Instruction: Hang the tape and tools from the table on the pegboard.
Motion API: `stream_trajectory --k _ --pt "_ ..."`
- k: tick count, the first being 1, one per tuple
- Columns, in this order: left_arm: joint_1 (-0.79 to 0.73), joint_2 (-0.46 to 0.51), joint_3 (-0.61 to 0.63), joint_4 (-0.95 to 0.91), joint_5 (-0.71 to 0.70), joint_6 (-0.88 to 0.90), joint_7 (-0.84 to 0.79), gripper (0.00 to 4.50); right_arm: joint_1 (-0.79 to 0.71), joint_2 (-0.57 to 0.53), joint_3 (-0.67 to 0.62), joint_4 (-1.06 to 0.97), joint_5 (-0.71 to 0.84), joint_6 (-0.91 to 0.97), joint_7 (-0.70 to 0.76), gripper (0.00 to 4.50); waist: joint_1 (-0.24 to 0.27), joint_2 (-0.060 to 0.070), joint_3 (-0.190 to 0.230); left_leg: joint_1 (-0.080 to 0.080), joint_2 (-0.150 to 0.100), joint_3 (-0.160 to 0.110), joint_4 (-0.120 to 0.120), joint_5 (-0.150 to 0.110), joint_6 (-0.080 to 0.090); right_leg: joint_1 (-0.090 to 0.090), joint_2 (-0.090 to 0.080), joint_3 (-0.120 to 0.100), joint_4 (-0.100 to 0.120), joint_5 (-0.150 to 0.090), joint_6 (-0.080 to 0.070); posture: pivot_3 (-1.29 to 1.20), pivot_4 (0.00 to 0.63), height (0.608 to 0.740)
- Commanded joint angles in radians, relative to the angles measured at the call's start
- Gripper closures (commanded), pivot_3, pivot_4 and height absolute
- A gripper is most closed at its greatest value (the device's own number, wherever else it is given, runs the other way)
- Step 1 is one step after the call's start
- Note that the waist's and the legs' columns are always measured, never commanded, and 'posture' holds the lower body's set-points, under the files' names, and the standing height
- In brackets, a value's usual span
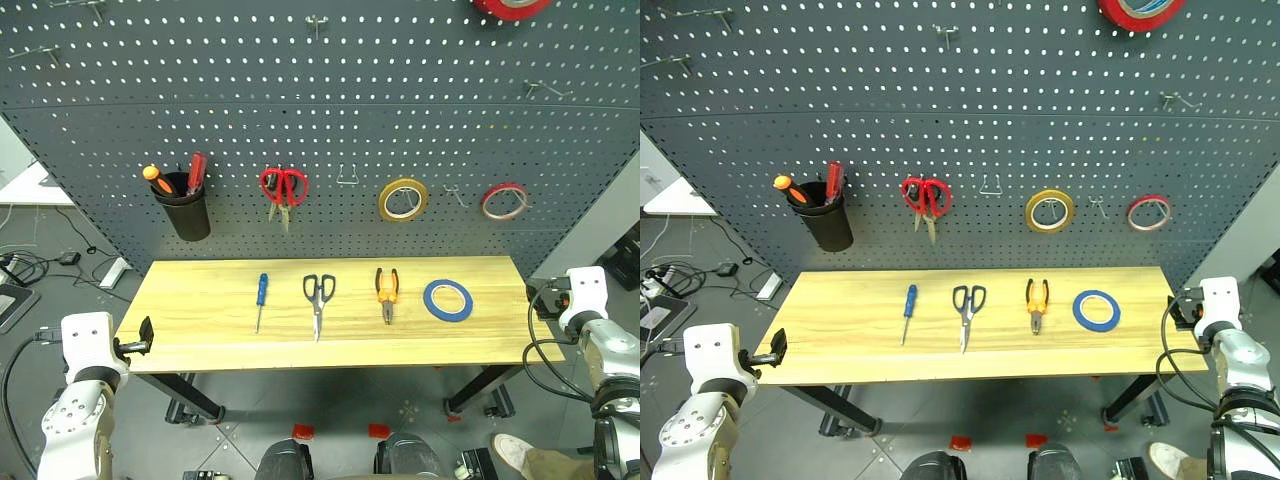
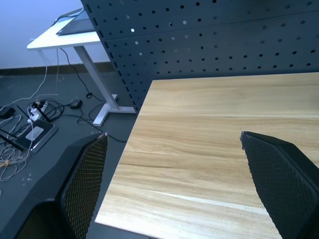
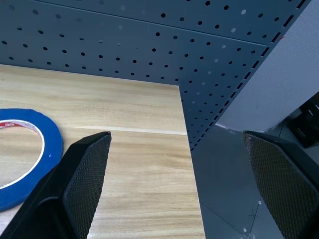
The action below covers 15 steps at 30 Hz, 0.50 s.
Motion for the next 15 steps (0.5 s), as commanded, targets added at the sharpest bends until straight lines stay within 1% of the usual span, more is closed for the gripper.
stream_trajectory --k 1,5,8,10,11,12,13,14,15 --pt "-0.003 0.016 0.032 -0.008 0.015 -0.043 0.018 0.02 -0.027 -0.01 0.003 -0.022 -0.011 -0.031 0.01 0.0 0.0 0.0 0.0 0.0 0.0 0.0 0.0 0.0 0.0 0.0 0.0 0.0 0.0 0.0 0.0 -0.05 0.022 0.74" --pt "0.003 0.016 0.03 -0.007 0.027 -0.039 0.031 0.02 -0.026 -0.003 0.013 -0.034 -0.016 -0.035 0.023 0.0 0.0 0.0 0.0 0.002 0.0 0.0 0.0 0.0 0.0 0.002 0.0 0.0 0.0 0.0 0.001 -0.04 0.024 0.74" --pt "0.008 0.007 0.034 -0.013 0.006 -0.01 0.027 0.02 -0.015 0.008 0.031 -0.056 -0.017 -0.024 0.076 0.0 0.0 0.0 0.0 0.004 0.0 0.0 0.0 0.0 0.0 0.004 0.0 0.0 0.0 0.0 0.001 -0.04 0.027 0.74" --pt "0.03 -0.013 0.027 -0.068 -0.031 0.01 0.004 0.02 0.025 0.021 0.068 -0.128 -0.028 -0.007 0.13 0.0 0.0 0.0 0.002 0.006 0.0 0.0 0.0 0.0 0.0 0.006 0.0 0.0 0.0 -0.001 0.001 -0.04 0.053 0.74" --pt "0.04 -0.011 0.012 -0.102 -0.044 0.024 -0.017 0.02 0.046 0.027 0.081 -0.17 -0.028 0.002 0.152 0.0 0.0 0.0 0.002 0.007 0.001 0.0 -0.001 0.0 0.0 0.006 0.0 0.001 0.0 -0.001 0.002 -0.05 0.063 0.74" --pt "0.05 -0.004 -0.002 -0.133 -0.043 0.034 -0.03 0.02 0.068 0.03 0.085 -0.216 -0.02 0.029 0.169 0.0 0.001 -0.002 0.007 0.007 0.001 0.0 -0.001 0.0 0.0 0.007 0.0 0.001 0.0 -0.001 0.002 -0.05 0.086 0.74" --pt "0.05 0.004 -0.016 -0.153 -0.039 0.056 -0.036 0.02 0.088 0.027 0.094 -0.26 -0.023 0.065 0.175 0.0 0.002 -0.004 0.013 0.009 0.001 0.0 -0.001 -0.001 0.0 0.008 0.0 0.001 0.0 -0.002 0.001 -0.05 0.086 0.74" --pt "0.039 0.006 -0.018 -0.173 -0.06 0.106 -0.037 0.02 0.118 0.025 0.101 -0.325 -0.017 0.091 0.193 0.0 0.004 -0.003 0.015 0.01 0.001 0.0 -0.001 -0.004 -0.006 0.01 0.0 0.0 0.0 -0.002 0.001 -0.06 0.122 0.74" --pt "0.017 0.003 -0.021 -0.187 -0.091 0.152 -0.045 0.02 0.145 0.022 0.109 -0.388 -0.013 0.128 0.209 0.0 0.009 -0.003 0.031 0.01 0.001 0.0 -0.001 -0.004 -0.006 0.01 0.0 0.001 0.0 -0.002 0.001 -0.06 0.132 0.74"
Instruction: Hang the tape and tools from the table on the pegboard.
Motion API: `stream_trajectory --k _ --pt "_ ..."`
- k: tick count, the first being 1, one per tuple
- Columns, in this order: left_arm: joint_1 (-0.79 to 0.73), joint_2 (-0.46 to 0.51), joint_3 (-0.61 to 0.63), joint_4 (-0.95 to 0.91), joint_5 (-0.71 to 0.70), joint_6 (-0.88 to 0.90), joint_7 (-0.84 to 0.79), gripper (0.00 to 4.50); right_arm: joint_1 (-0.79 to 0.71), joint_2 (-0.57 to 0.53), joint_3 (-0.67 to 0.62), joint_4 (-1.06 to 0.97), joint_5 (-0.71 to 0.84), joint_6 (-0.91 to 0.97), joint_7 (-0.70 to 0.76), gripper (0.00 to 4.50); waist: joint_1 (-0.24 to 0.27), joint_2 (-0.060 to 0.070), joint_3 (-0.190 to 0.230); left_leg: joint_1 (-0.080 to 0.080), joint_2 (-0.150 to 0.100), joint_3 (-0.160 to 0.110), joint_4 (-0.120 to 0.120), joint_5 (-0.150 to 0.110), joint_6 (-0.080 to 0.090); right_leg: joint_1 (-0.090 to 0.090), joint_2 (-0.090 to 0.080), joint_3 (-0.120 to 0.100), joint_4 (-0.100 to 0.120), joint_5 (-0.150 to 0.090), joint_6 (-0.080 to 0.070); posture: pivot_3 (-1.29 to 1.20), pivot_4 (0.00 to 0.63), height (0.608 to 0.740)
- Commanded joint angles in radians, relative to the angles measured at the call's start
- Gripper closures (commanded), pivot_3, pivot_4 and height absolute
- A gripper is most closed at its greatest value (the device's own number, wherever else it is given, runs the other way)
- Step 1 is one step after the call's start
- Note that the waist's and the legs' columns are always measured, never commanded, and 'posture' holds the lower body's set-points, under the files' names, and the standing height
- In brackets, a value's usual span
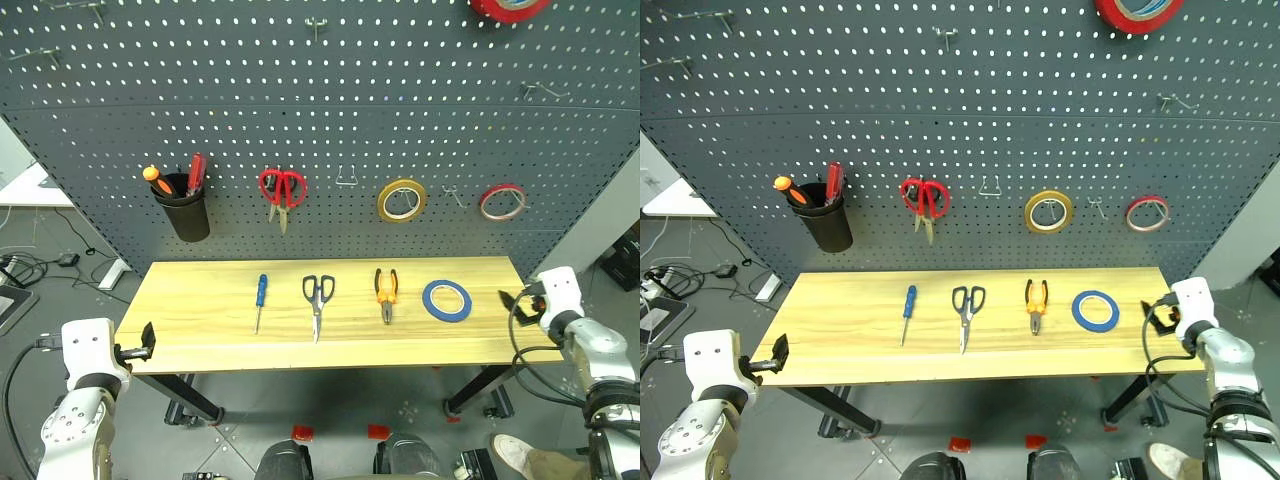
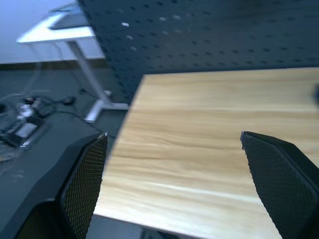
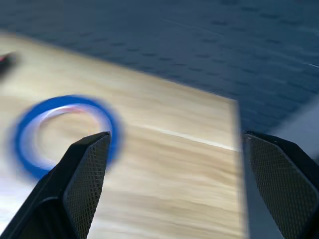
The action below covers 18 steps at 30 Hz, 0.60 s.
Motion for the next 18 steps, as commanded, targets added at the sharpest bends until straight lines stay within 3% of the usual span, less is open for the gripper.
stream_trajectory --k 1,6,11,18 --pt "-0.052 0.026 -0.015 -0.097 -0.064 0.122 -0.034 0.02 0.064 -0.019 0.02 -0.226 0.017 0.102 0.06 0.0 0.009 0.002 0.024 0.003 0.0 -0.001 0.001 0.0 0.0 -0.001 -0.001 -0.001 0.0 -0.001 -0.001 -0.07 0.149 0.74" --pt "-0.171 0.103 -0.128 -0.086 -0.022 0.196 -0.103 0.02 0.123 -0.044 0.049 -0.449 0.004 0.263 0.088 0.0 0.024 0.005 0.08 0.002 -0.001 -0.001 0.001 0.0 0.0 -0.003 -0.001 0.0 0.001 -0.001 -0.001 -0.11 0.23 0.74" --pt "-0.343 0.133 -0.276 -0.022 0.018 0.206 -0.175 0.02 0.09 -0.043 0.117 -0.558 -0.024 0.413 0.107 0.0 0.022 0.0 0.114 -0.006 -0.001 0.0 0.001 0.004 0.006 -0.005 -0.001 0.001 0.001 0.003 -0.006 -0.14 0.266 0.74" --pt "-0.521 0.107 -0.493 0.069 0.05 0.107 -0.367 0.02 -0.045 -0.021 0.213 -0.478 -0.08 0.444 0.12 0.0 0.012 -0.003 0.144 -0.015 -0.001 0.002 0.0 0.005 0.002 -0.015 -0.001 0.0 0.001 0.0 0.0 -0.15 0.277 0.74"
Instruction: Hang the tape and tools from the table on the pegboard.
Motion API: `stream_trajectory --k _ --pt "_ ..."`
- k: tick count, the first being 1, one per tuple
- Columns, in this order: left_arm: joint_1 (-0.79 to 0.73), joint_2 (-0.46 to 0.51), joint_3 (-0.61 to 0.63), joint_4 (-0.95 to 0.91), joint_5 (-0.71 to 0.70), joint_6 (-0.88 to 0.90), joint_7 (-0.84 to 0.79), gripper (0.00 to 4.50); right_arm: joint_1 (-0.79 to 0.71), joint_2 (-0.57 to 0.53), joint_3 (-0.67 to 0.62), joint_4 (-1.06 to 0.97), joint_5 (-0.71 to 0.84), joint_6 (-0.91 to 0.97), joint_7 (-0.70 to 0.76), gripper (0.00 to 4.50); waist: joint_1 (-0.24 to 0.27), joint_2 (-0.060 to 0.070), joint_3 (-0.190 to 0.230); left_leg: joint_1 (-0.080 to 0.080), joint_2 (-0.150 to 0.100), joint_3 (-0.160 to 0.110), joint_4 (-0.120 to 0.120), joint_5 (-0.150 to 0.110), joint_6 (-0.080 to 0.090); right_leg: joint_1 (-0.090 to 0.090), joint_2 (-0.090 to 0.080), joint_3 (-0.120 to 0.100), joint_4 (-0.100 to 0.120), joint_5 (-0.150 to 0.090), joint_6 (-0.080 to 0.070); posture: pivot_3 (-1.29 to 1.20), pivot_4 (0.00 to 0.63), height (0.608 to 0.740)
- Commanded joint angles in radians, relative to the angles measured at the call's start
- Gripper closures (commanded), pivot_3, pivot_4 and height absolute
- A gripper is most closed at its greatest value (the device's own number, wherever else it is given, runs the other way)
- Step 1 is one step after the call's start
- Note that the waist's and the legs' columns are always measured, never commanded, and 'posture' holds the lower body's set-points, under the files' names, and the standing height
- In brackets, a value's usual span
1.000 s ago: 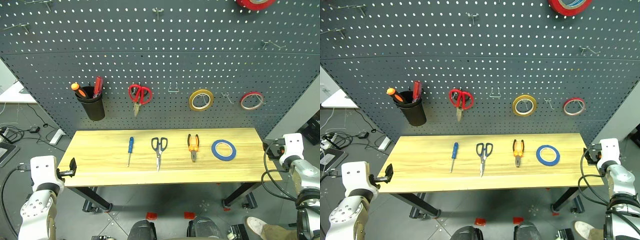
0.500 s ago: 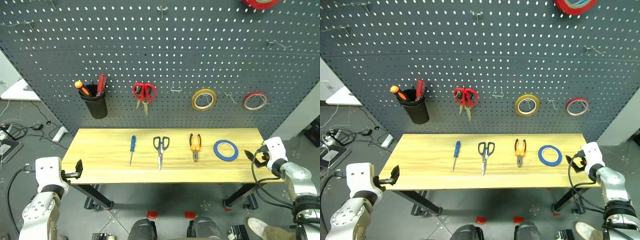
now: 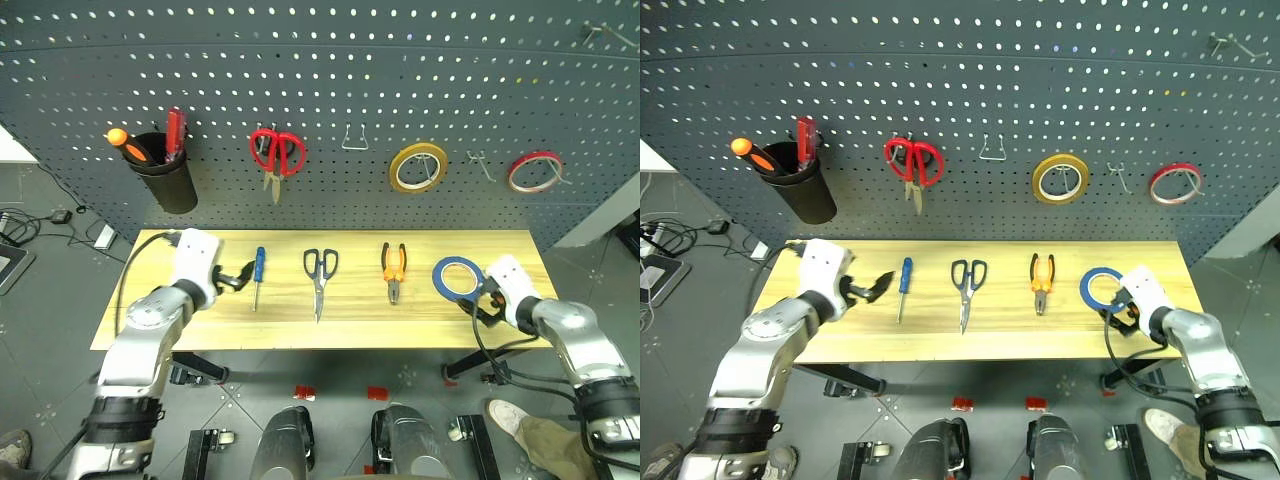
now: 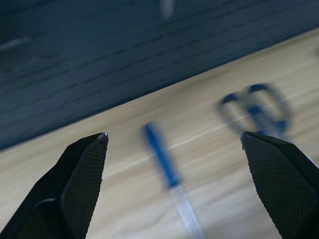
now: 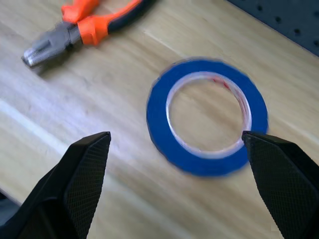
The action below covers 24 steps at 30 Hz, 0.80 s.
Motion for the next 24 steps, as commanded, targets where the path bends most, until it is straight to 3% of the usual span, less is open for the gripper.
stream_trajectory --k 1,6,18,21,24 --pt "-0.058 0.008 -0.106 0.031 0.004 -0.044 -0.15 0.02 -0.067 0.002 0.046 0.064 -0.048 -0.025 0.018 0.0 -0.001 -0.001 0.008 0.0 0.0 0.0 0.0 -0.001 -0.001 0.0 0.0 0.0 0.0 -0.001 0.001 -0.16 0.278 0.74" --pt "-0.125 -0.003 -0.2 0.024 -0.032 -0.072 -0.332 0.02 -0.14 0.021 0.098 0.146 -0.081 -0.023 0.051 0.0 -0.004 -0.002 0.023 -0.001 0.0 0.0 0.0 -0.001 -0.002 0.0 0.0 -0.001 0.0 -0.002 0.001 -0.16 0.279 0.74" --pt "-0.244 -0.103 -0.32 0.099 0.021 -0.281 -0.474 0.02 -0.324 0.068 0.199 0.489 -0.205 -0.129 0.047 0.0 -0.018 -0.004 0.029 0.0 -0.001 0.0 0.001 -0.001 -0.002 0.0 -0.001 -0.001 0.0 -0.002 0.002 -0.17 0.282 0.74" --pt "-0.248 -0.115 -0.332 0.114 0.019 -0.323 -0.51 0.0 -0.37 0.079 0.223 0.579 -0.238 -0.162 0.045 0.61 -0.021 -0.004 0.031 0.0 -0.001 0.001 0.001 -0.001 -0.002 0.0 -0.001 -0.001 0.0 -0.002 0.002 -0.17 0.282 0.74" --pt "-0.243 -0.112 -0.335 0.109 -0.002 -0.322 -0.563 0.0 -0.396 0.086 0.24 0.634 -0.26 -0.17 0.067 1.62 -0.022 -0.003 0.032 0.0 0.0 0.001 0.002 -0.001 -0.002 0.0 -0.001 -0.001 0.001 -0.002 0.002 -0.17 0.282 0.74"
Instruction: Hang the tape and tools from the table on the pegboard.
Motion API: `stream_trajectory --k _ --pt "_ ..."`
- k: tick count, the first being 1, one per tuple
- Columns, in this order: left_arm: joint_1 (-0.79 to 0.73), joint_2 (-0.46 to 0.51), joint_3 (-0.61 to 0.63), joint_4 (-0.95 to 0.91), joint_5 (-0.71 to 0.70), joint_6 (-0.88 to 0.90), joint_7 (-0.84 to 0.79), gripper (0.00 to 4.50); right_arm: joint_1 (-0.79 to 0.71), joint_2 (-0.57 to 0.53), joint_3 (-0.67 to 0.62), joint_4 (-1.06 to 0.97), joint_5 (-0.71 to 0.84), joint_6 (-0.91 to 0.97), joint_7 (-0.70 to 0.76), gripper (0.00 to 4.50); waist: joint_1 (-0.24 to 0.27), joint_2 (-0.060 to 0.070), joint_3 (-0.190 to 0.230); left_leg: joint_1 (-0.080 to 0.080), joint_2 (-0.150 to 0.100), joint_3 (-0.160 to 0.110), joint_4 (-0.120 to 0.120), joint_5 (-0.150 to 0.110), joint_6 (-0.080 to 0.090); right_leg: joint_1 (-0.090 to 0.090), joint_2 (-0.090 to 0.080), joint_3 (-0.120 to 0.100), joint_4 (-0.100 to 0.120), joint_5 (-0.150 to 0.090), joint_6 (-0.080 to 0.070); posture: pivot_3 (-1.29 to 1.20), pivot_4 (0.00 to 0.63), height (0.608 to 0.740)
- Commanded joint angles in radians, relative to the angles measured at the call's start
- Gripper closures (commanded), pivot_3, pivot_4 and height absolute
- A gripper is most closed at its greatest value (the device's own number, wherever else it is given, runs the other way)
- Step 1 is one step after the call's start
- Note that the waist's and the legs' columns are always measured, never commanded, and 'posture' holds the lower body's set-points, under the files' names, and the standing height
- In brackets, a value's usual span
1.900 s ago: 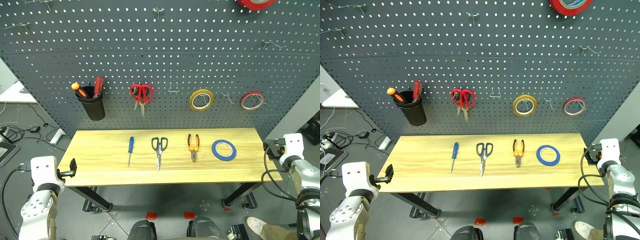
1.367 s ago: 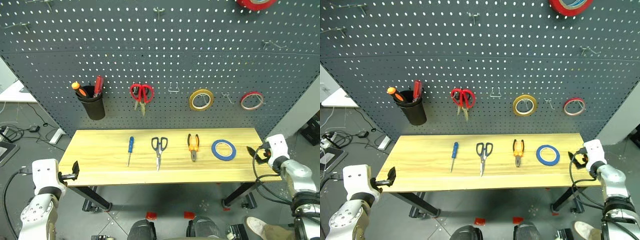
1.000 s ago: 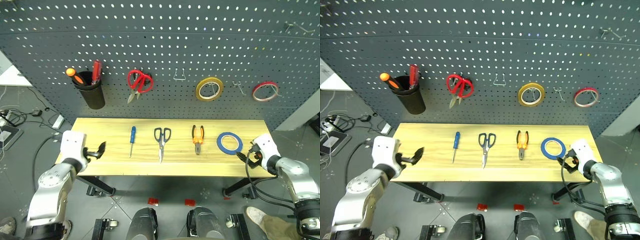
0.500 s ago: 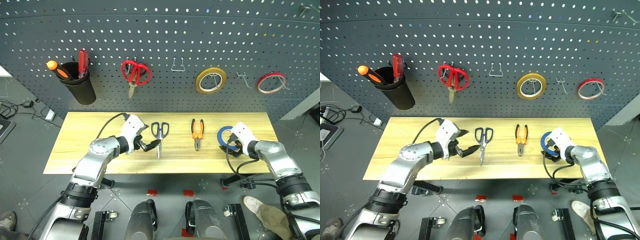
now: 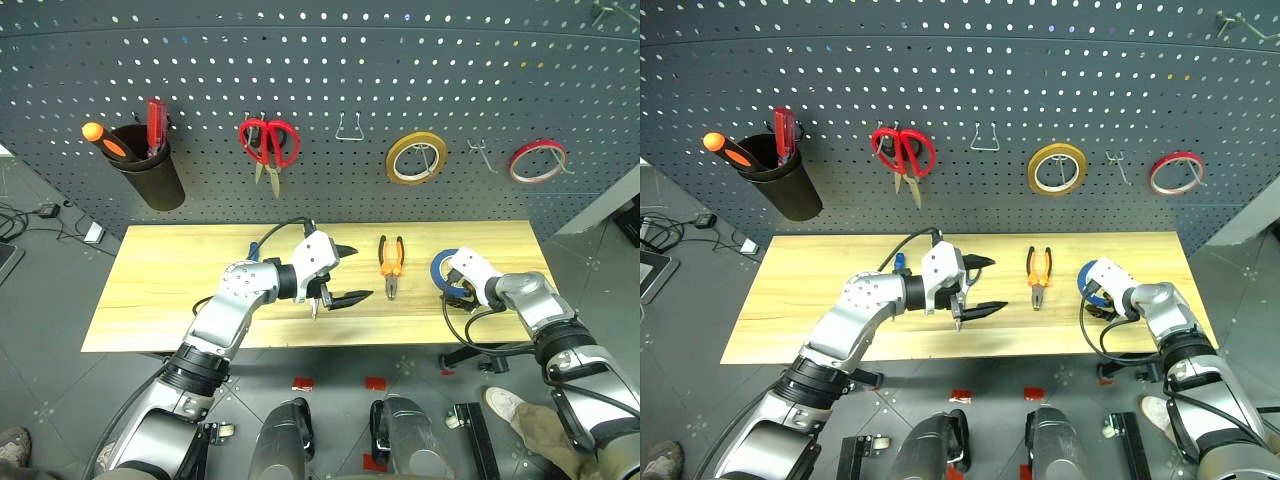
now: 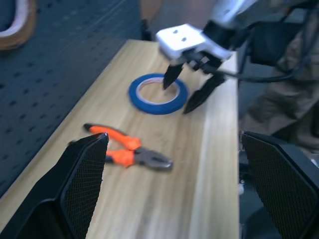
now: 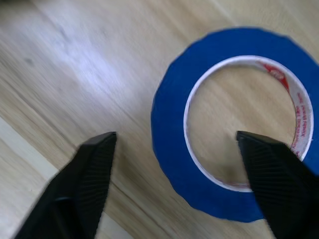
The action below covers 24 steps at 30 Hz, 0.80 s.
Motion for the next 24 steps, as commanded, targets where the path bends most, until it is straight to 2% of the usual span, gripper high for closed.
stream_trajectory --k 1,6,7,12,17,20,24 --pt "-0.005 0.002 -0.003 -0.024 -0.023 -0.02 -0.052 0.0 -0.028 0.003 0.016 0.052 -0.031 -0.029 0.018 1.96 0.0 0.0 0.001 0.0 0.0 0.0 0.0 0.0 0.0 0.0 0.0 0.0 0.0 0.0 0.0 -0.17 0.278 0.74" --pt "0.022 0.004 0.024 -0.065 -0.077 0.028 -0.086 0.0 -0.026 0.02 0.016 0.081 -0.059 -0.05 -0.031 3.71 -0.001 0.0 0.001 0.0 0.0 0.0 0.001 0.0 0.0 0.0 0.0 0.0 0.0 0.0 0.0 -0.17 0.278 0.74" --pt "0.027 0.005 0.029 -0.074 -0.084 0.041 -0.08 0.0 -0.019 0.018 0.012 0.073 -0.062 -0.059 -0.05 3.83 -0.001 0.0 0.001 0.0 0.0 0.0 0.001 0.0 0.0 0.0 0.0 0.0 0.0 0.0 0.0 -0.17 0.278 0.74" --pt "0.047 0.003 0.048 -0.119 -0.091 0.098 -0.031 0.0 0.052 -0.016 -0.029 -0.069 -0.049 -0.071 -0.098 3.83 0.0 0.001 0.001 0.0 0.0 -0.001 0.002 0.0 0.0 0.001 0.0 0.0 0.002 0.0 0.0 -0.16 0.278 0.74" --pt "0.058 -0.026 0.09 -0.207 -0.14 0.182 0.047 0.0 0.289 -0.074 -0.158 -0.544 -0.032 0.001 -0.205 3.83 0.008 0.004 0.004 -0.001 0.0 -0.001 0.002 0.0 0.0 0.0 -0.001 0.0 0.003 -0.001 0.001 -0.19 0.277 0.74" --pt "0.044 -0.053 0.105 -0.248 -0.151 0.205 0.094 0.0 0.48 -0.057 -0.206 -0.843 -0.065 -0.026 -0.298 3.83 0.009 0.003 0.004 -0.001 0.0 -0.002 0.001 0.0 0.0 0.0 -0.001 0.0 0.002 -0.001 0.003 -0.2 0.277 0.74" --pt "0.007 -0.089 0.113 -0.276 -0.164 0.23 0.137 0.0 0.634 0.0 -0.263 -1.07 -0.113 -0.09 -0.449 3.83 0.004 0.003 0.004 -0.001 -0.001 -0.002 0.001 0.0 -0.001 0.0 -0.001 0.0 0.002 -0.005 0.008 -0.22 0.276 0.74"
